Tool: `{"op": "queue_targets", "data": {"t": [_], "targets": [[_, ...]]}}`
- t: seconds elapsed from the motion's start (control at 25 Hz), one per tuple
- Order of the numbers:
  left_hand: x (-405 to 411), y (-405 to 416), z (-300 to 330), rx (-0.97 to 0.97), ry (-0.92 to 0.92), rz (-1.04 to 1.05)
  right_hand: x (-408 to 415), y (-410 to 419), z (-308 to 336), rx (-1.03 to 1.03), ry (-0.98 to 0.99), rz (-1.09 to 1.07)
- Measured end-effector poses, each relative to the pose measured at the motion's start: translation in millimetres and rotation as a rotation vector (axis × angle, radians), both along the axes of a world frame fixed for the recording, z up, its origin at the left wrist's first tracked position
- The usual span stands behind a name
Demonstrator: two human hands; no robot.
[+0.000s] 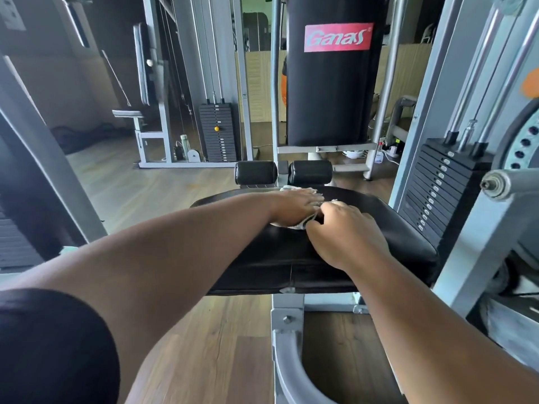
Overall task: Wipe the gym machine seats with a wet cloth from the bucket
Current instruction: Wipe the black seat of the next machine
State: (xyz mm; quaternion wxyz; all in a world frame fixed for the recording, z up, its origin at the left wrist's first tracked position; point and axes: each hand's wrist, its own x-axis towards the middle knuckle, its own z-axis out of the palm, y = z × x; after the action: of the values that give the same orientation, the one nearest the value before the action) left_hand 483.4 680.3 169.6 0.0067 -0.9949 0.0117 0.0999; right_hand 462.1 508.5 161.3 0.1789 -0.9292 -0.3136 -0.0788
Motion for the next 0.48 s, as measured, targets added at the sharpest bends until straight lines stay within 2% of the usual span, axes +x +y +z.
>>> {"op": "queue_targets", "data": {"t": [0.12,0.28,0.48], "targets": [[-5.2,15.4,5.2,-0.105,-0.01,0.122,0.3,-2.5,1.1,-0.02,0.015,-0.006],[-40.2,69.0,6.1,-0.214,-0.085,0.426,-0.9,-4.1,2.9,-0.046,0.042,-0.007],[-111.0,93.2,5.1,-0.088,-0.097,0.549,-1.7,-3.3,1.1,-0.069,0.043,0.002]]}}
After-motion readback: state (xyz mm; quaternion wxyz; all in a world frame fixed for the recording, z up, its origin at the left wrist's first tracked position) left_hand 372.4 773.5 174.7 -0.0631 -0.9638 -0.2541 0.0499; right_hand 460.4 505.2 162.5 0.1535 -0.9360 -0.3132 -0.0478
